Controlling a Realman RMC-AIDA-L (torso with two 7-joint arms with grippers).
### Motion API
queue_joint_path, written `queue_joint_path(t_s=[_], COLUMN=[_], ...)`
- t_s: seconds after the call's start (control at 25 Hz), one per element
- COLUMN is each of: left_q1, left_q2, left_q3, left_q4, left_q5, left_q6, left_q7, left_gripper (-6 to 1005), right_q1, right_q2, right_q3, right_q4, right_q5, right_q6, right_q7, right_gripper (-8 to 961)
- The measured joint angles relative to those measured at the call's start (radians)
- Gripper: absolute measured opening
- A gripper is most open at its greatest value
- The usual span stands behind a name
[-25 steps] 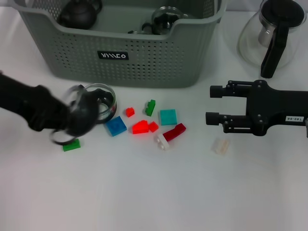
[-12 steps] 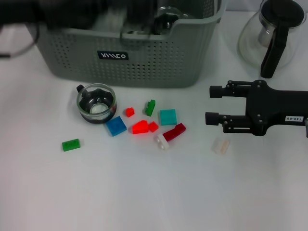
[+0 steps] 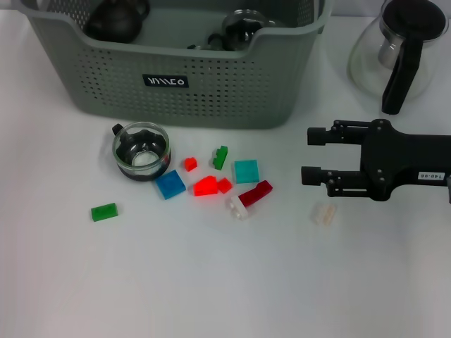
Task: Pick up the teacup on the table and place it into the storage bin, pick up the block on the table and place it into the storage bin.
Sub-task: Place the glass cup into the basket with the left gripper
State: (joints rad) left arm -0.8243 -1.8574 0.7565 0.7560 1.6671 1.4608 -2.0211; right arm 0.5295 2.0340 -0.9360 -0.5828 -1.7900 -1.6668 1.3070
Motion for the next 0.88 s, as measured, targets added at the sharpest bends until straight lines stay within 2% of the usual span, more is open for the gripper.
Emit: queue_joint_path(t_s=[0.08,0.2,0.28,0.32,0.4,0.48,0.68,0.8,0.88], left_q1=[-0.042,-0.093,-0.113,-0.125,-0.134,-0.141,-0.163,-0.194,-0.211], left_q2=[0.013,0.001,-0.020,-0.040,-0.063,-0.101,-0.167,-0.184,-0.185], left_q3=[0.059,0.102,0.126,0.141,0.157,0.185,0.236,0.239,0.243], left_q4=[0.018,0.029,0.029,0.028,0.025,0.021,0.000,-0.044,-0.069], left_q5=[0.139,0.342,0.445,0.512,0.585,0.672,0.862,0.943,0.980], left_q6=[-0.108,-0.208,-0.257,-0.289,-0.331,-0.386,-0.472,-0.496,-0.500], left_q7=[-0.090,-0.167,-0.191,-0.205,-0.212,-0.214,-0.229,-0.245,-0.269], left_gripper=[30,30,30,30,30,30,29,29,30], right_q1=[0.000,0.004,0.005,0.005,0.005,0.006,0.006,0.006,0.005], right_q2=[0.001,0.006,0.007,0.008,0.008,0.008,0.009,0.009,0.009], right_q3=[0.001,0.000,0.000,0.001,0.002,0.002,0.001,-0.002,-0.003], right_q4=[0.001,0.001,0.001,0.002,0.002,0.002,0.002,0.002,0.002], right_q5=[0.000,0.000,0.000,0.000,0.000,0.000,0.000,0.000,0.000], right_q6=[0.000,0.007,0.007,0.008,0.009,0.013,0.017,0.017,0.018], right_q7=[0.000,0.000,0.000,0.000,0.000,0.000,0.000,0.000,0.000], right_gripper=[742,742,742,742,742,742,742,742,742])
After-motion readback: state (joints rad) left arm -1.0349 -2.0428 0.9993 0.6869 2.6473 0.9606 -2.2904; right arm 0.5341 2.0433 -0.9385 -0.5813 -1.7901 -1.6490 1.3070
